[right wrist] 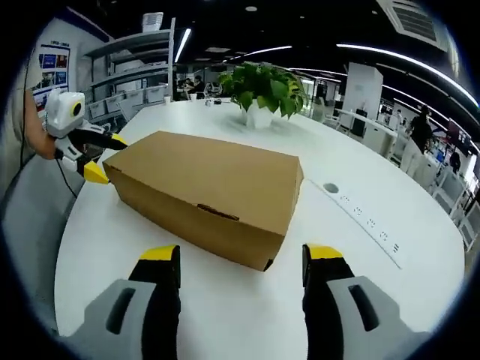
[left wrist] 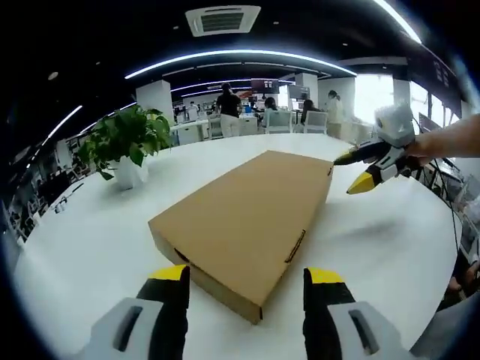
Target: Operate the shoe box by opening the lid, removing the specified soft item, and placing it in the target area until the item is outside and the box remains undamaged.
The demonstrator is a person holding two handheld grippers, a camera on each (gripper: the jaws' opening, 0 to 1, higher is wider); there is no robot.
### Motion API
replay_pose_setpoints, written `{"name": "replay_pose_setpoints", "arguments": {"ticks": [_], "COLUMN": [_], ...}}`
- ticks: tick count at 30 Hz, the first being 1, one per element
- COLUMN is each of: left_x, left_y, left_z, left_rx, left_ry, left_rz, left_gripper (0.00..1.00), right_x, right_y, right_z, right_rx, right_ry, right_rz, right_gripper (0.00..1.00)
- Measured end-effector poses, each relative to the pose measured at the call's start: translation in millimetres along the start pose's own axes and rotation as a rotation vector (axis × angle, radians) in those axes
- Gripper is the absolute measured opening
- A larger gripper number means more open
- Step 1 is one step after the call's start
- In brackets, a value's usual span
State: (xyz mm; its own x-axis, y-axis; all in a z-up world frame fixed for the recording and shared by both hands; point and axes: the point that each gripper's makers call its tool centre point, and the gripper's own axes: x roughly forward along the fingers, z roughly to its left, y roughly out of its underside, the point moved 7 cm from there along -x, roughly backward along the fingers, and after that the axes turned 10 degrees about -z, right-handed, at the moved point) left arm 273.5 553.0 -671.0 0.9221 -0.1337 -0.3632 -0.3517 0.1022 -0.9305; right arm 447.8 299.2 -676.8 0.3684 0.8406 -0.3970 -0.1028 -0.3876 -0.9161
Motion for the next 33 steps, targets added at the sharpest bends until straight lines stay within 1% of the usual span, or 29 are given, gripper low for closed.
{"name": "replay_pose_setpoints", "arguments": {"ticks": [3,6,7,11,12,16,23,31,33], "left_x": [2,3,4,4,4,2,2,2,1], "left_y": [1.0,1.2,1.4,1.4,1.5,2.0,2.2,1.6,1.7], "left_z": [0.6,3.3,3.5,2.8,3.0,2.5,1.9,1.0,1.8], "left_rx": [-0.016,-0.025,-0.038,-0.037,-0.038,-0.031,-0.034,-0.028,-0.025], "left_ry": [-0.010,-0.030,-0.032,-0.036,-0.035,-0.032,-0.036,-0.035,-0.031], "left_rz": [0.006,0.007,0.012,0.014,0.014,0.015,0.020,0.026,0.028], "left_gripper": [0.62,0.58,0.59,0.59,0.58,0.57,0.56,0.55,0.54], "right_x": [8,13,15,22,22,21,18,17,16], "right_y": [-2.2,-3.4,-3.8,-8.5,-8.4,-7.6,-8.6,-12.9,-12.1], "right_z": [-1,-3,-5,-6,-6,-7,-8,1,1], "right_rx": [0.003,0.001,0.002,0.008,0.013,0.023,0.014,0.023,0.024], "right_ry": [-0.030,-0.045,-0.049,-0.044,-0.048,-0.049,-0.055,-0.031,-0.026], "right_rz": [0.013,0.017,0.019,0.015,0.024,0.025,0.033,0.049,0.053], "right_gripper": [0.58,0.56,0.54,0.45,0.46,0.46,0.42,0.42,0.41]}}
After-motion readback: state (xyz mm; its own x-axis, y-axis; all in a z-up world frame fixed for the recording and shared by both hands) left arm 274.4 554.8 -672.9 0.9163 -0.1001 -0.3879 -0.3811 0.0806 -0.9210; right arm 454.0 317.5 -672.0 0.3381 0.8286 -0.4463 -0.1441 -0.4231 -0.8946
